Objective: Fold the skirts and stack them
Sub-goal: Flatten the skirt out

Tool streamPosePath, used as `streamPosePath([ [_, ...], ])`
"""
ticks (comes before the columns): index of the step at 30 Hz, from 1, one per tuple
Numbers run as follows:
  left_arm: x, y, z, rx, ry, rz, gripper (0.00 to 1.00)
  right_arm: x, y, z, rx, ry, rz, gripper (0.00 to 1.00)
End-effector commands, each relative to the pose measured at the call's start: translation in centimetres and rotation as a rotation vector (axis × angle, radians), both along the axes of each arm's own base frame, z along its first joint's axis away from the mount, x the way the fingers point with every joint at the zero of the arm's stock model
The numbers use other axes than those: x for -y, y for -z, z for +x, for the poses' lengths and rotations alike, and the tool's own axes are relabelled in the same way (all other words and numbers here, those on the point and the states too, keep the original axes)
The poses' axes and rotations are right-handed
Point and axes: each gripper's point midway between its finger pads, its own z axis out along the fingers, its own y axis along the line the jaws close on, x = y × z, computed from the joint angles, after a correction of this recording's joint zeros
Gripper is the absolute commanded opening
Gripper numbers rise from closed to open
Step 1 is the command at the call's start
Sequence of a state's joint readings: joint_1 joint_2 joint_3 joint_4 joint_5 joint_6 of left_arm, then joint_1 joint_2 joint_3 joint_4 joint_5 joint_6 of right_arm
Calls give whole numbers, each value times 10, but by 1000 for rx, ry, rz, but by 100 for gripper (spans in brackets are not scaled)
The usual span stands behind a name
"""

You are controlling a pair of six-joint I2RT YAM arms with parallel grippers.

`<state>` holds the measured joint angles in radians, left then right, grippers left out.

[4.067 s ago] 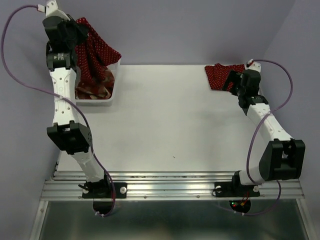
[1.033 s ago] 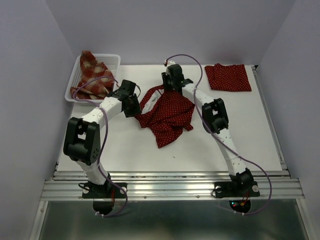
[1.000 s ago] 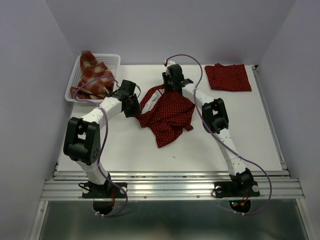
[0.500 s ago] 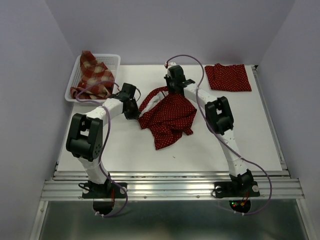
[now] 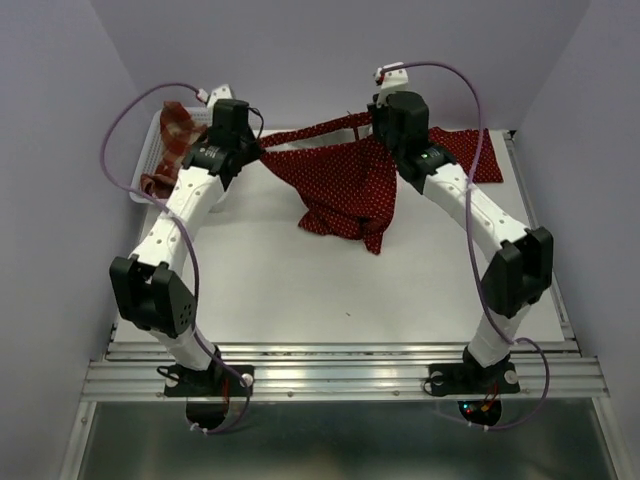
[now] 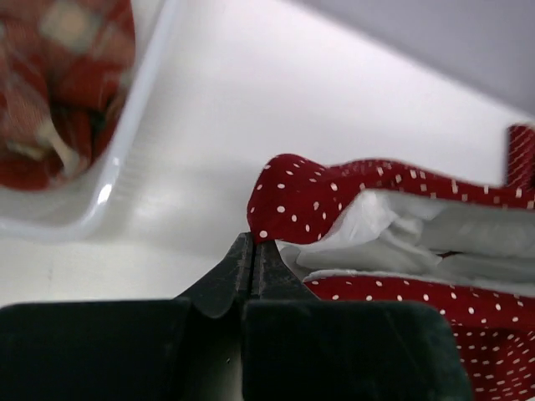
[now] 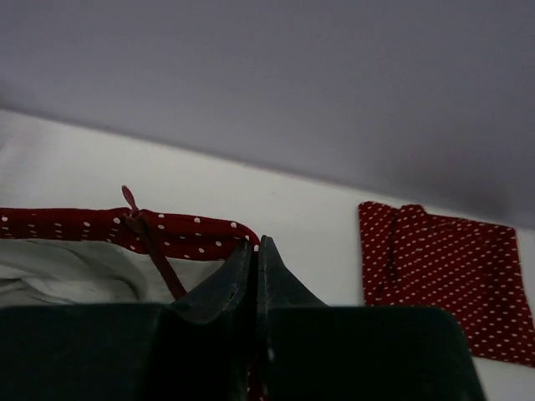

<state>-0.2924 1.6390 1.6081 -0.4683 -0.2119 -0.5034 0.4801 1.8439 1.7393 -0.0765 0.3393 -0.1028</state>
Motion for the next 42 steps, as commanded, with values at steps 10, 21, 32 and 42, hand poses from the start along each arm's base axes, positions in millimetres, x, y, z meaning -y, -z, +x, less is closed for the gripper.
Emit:
streamPosePath([
  [10, -31, -305, -102, 853, 76, -77, 0, 89, -240, -143, 536, 59, 123, 1],
  [21, -29, -362, -188, 1075, 214, -132, 0, 67, -273, -252, 569, -333, 237, 4],
  [32, -5, -137, -27, 395, 98, -104, 0, 81, -115, -141, 150, 58, 178, 8],
  [42, -7, 40, 76, -35, 72, -66, 99, 80, 84, 5, -380, 106, 202, 76],
])
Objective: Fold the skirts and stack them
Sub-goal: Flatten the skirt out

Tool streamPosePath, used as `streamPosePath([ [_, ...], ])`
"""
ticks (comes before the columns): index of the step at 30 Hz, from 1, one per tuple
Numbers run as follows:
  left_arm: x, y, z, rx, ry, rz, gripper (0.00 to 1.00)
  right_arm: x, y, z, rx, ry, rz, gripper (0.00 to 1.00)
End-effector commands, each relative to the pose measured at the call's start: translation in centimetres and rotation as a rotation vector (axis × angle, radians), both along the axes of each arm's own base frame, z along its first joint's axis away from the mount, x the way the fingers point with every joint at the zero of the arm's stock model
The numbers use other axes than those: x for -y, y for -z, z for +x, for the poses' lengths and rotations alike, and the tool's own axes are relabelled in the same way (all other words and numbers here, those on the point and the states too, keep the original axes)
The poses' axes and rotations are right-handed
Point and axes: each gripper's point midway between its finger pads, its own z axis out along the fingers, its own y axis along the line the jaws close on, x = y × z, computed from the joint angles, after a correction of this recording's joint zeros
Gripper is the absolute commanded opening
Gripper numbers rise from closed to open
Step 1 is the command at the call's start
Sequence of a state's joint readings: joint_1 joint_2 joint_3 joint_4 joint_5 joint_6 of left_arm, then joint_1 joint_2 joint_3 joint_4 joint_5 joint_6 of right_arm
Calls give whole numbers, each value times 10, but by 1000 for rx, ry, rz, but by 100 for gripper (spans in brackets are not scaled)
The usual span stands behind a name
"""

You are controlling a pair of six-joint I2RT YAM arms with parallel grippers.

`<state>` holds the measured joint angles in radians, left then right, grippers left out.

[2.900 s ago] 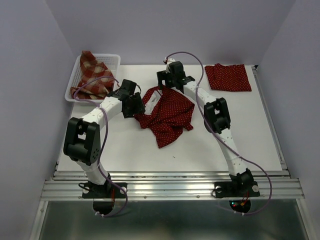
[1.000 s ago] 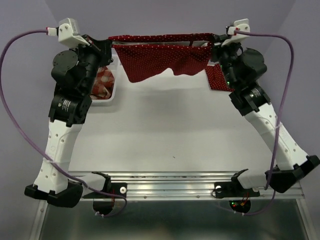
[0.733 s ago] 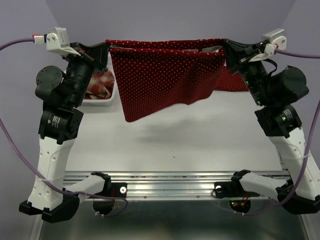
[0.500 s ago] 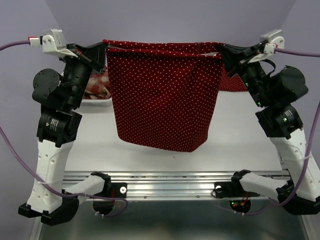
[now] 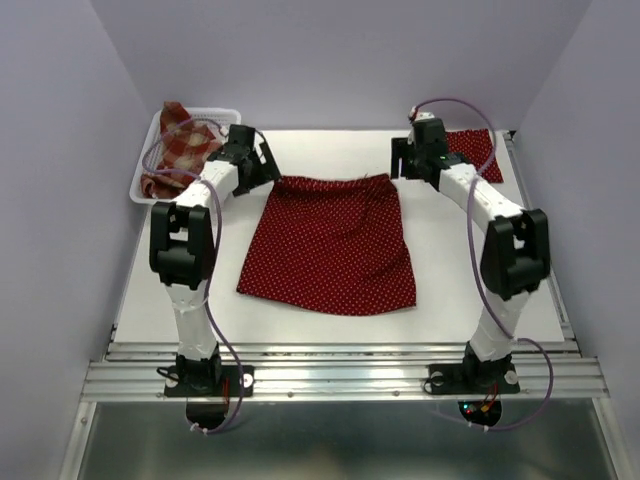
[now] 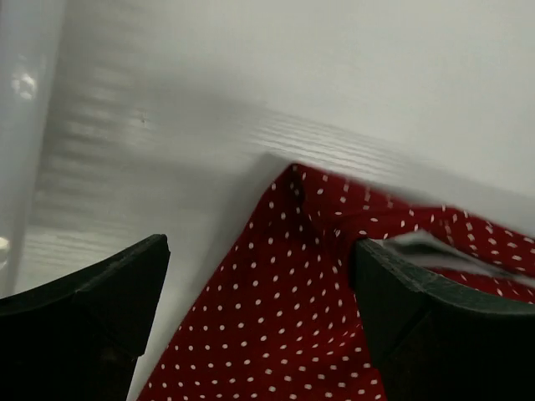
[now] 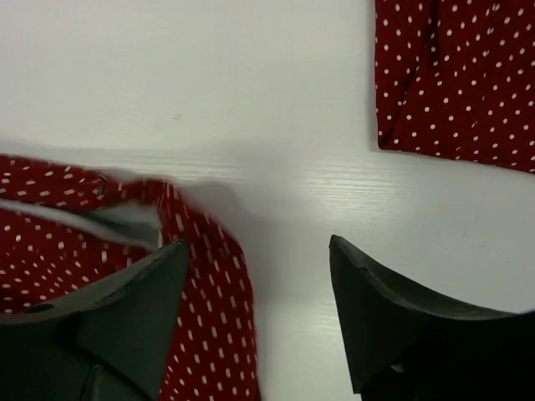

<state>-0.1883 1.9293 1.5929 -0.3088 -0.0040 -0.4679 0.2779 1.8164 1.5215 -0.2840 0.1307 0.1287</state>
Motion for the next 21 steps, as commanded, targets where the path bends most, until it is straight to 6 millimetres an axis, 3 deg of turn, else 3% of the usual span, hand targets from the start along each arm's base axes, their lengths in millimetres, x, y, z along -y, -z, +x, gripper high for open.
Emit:
streamPosePath([
  [1, -3, -91, 24, 167, -15, 1, 99, -3, -50, 34, 34, 24, 50, 84],
  [3, 4, -110, 27, 239, 10, -10, 99, -3, -59, 32, 43, 12, 47, 100],
  [4, 7, -122, 24, 272, 24, -25, 99, -1, -55, 28, 38, 11, 41, 100],
  [6, 14, -117, 20, 274, 64, -48, 99, 3, -66, 20, 70, 15, 39, 100],
  [7, 14, -112, 19, 260, 70, -46, 99, 5, -54, 13, 44, 21, 29, 100],
  [10, 11, -90, 16, 192, 69, -15, 99, 7, -48, -1, 22, 19, 40, 100],
  [11, 11, -88, 17, 185, 67, -11, 99, 4, -35, -8, -6, 4, 49, 100],
  [16, 21, -84, 21, 169, 93, -10, 99, -28, -10, -41, -86, -190, 154, 100],
  [20, 49, -81, 9, 161, 186, -28, 99, -37, 2, -67, -131, -233, 222, 100],
  [21, 60, -77, 3, 152, 232, -48, 99, -43, 17, -81, -181, -269, 251, 100],
])
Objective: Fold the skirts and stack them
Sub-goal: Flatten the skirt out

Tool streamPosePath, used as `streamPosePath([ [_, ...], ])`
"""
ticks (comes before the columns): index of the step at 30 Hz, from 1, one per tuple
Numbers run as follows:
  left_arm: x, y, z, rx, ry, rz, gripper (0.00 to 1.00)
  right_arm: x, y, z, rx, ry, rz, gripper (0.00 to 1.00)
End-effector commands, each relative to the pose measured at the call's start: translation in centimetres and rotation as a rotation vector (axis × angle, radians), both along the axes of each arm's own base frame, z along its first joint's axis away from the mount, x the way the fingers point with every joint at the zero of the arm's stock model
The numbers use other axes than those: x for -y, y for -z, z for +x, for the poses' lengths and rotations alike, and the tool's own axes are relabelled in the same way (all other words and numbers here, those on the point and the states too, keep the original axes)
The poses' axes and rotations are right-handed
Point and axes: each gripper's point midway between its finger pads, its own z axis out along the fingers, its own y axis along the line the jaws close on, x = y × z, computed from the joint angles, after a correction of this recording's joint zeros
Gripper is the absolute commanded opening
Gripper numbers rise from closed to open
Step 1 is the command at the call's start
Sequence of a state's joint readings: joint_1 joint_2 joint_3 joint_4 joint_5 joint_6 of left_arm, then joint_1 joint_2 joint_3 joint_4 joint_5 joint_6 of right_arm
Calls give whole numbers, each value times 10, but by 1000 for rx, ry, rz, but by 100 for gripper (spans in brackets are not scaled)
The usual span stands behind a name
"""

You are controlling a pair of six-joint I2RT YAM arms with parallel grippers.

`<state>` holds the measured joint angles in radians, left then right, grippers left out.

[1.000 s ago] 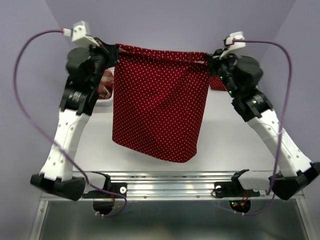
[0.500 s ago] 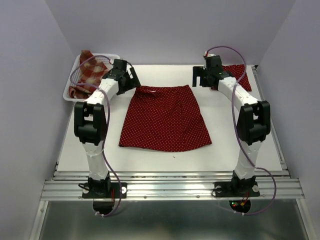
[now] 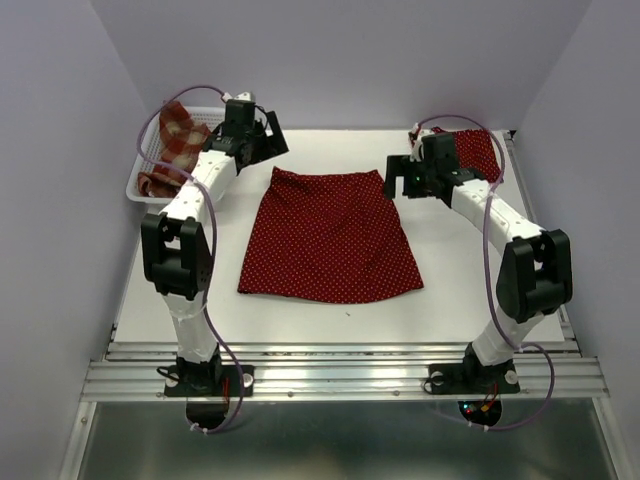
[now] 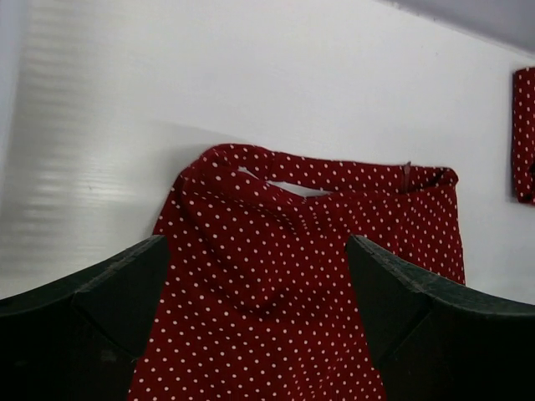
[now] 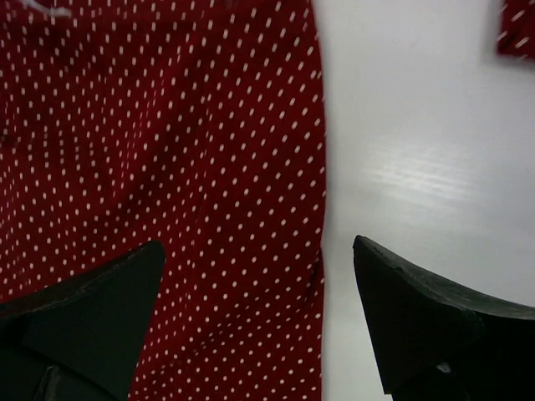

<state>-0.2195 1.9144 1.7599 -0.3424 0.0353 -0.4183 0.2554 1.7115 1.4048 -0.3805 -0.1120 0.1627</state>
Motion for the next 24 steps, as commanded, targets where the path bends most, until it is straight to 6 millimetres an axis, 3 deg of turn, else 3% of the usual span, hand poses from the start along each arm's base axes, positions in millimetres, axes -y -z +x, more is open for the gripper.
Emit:
streamPosePath([
  [1, 47, 0, -22, -6, 177, -26, 99, -30, 7, -36, -57, -132, 135, 100],
  [3, 61, 20, -35, -45, 231, -34, 99, -42, 15, -59, -99, -179, 162, 100],
  [4, 68, 34, -40, -66, 246, -33, 99, -41, 37, -76, -159, -176, 157, 100],
  [5, 71, 41, -40, -76, 254, -34, 99, -38, 44, -85, -177, -173, 152, 100],
  [6, 72, 47, -39, -89, 254, -36, 99, -43, 47, -97, -198, -189, 168, 100],
  [7, 72, 69, -36, -135, 246, -25, 99, -42, 55, -106, -225, -188, 174, 100],
  [8, 73, 70, -31, -148, 242, -17, 99, -42, 72, -124, -290, -187, 180, 100],
  [10, 77, 85, -19, -178, 248, -7, 99, -39, 86, -146, -352, -185, 189, 100],
  [11, 77, 99, -19, -203, 250, 0, 99, -39, 83, -146, -344, -186, 191, 100],
  [14, 84, 96, 11, -160, 248, -1, 99, -32, 107, -169, -427, -170, 180, 100],
  [17, 83, 98, 39, -138, 226, 1, 99, -27, 125, -179, -502, -143, 162, 100],
  [20, 75, 105, 64, -115, 198, -4, 99, -18, 141, -182, -548, -88, 115, 100],
  [21, 74, 108, 69, -119, 191, -24, 99, -15, 145, -182, -560, -53, 106, 100],
  [22, 68, 123, 74, -139, 179, -30, 99, -8, 148, -179, -561, -19, 70, 100],
  [24, 66, 127, 82, -132, 182, -50, 99, -1, 153, -176, -562, 15, 35, 100],
])
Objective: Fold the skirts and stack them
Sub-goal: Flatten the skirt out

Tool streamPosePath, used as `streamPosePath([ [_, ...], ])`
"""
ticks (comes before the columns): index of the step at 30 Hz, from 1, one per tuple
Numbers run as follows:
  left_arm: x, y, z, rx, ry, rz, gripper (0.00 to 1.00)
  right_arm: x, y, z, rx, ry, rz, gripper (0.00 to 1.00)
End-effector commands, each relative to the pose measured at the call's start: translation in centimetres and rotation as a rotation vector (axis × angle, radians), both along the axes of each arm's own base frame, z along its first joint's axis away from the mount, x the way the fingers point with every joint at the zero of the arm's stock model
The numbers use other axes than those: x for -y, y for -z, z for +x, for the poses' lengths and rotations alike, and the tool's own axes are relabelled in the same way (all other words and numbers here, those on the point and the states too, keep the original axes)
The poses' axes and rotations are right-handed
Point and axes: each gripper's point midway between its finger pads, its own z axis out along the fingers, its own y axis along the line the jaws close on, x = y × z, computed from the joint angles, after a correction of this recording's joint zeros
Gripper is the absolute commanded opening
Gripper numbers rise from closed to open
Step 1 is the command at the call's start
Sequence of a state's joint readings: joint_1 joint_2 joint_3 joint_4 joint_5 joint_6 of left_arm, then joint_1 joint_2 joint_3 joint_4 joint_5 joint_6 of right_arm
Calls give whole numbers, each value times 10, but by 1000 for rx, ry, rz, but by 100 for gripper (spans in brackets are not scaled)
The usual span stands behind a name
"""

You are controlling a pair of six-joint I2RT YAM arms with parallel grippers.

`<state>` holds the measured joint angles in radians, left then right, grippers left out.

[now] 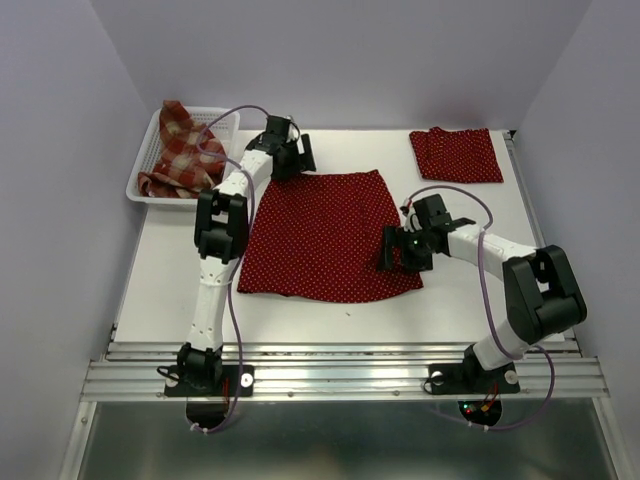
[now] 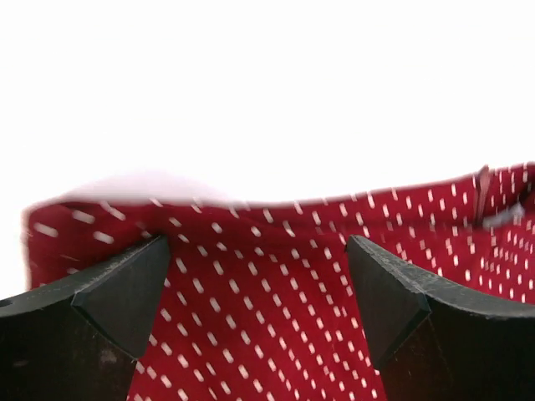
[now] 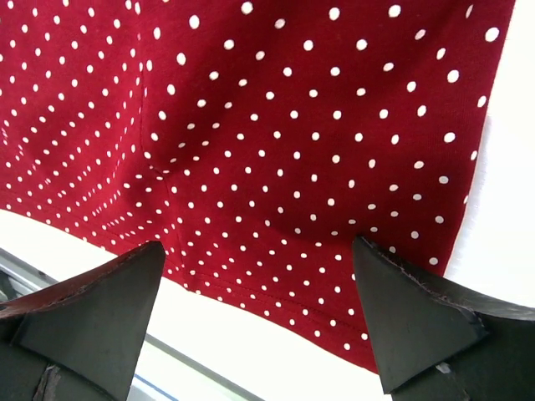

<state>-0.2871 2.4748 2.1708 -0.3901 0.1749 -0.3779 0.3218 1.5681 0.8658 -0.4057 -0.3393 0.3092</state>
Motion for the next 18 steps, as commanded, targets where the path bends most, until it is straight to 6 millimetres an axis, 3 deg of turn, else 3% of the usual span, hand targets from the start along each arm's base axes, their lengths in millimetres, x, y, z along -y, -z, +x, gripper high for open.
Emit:
streamPosePath([
  [1, -16, -12, 27, 50, -32, -48, 99, 23, 20, 5, -44, 89, -143, 100],
  [5, -15, 4, 25, 10, -19, -76, 99, 33, 20, 20, -34, 132, -165, 100],
  [8, -13, 3, 17, 1, -5, -85, 99, 47, 27, 33, -48, 177, -184, 100],
  [9, -14, 16, 7, -36, -4, -75, 99, 50, 26, 41, -40, 188, -184, 100],
  [13, -21, 35, -34, -134, -33, -36, 99, 78, 29, 75, -27, 272, -211, 100],
  [14, -20, 17, -38, -96, -37, -40, 99, 91, 36, 84, -40, 313, -211, 100],
  [15, -27, 45, -66, -178, -70, -16, 99, 97, 35, 94, -31, 331, -209, 100],
  [16, -24, 30, -75, -157, -64, -29, 99, 108, 36, 110, -17, 358, -215, 100],
  [17, -30, 52, -105, -233, -82, -15, 99, 114, 36, 118, 1, 345, -231, 100],
  [18, -32, 54, -118, -253, -94, -12, 99, 115, 36, 126, 18, 322, -244, 100],
])
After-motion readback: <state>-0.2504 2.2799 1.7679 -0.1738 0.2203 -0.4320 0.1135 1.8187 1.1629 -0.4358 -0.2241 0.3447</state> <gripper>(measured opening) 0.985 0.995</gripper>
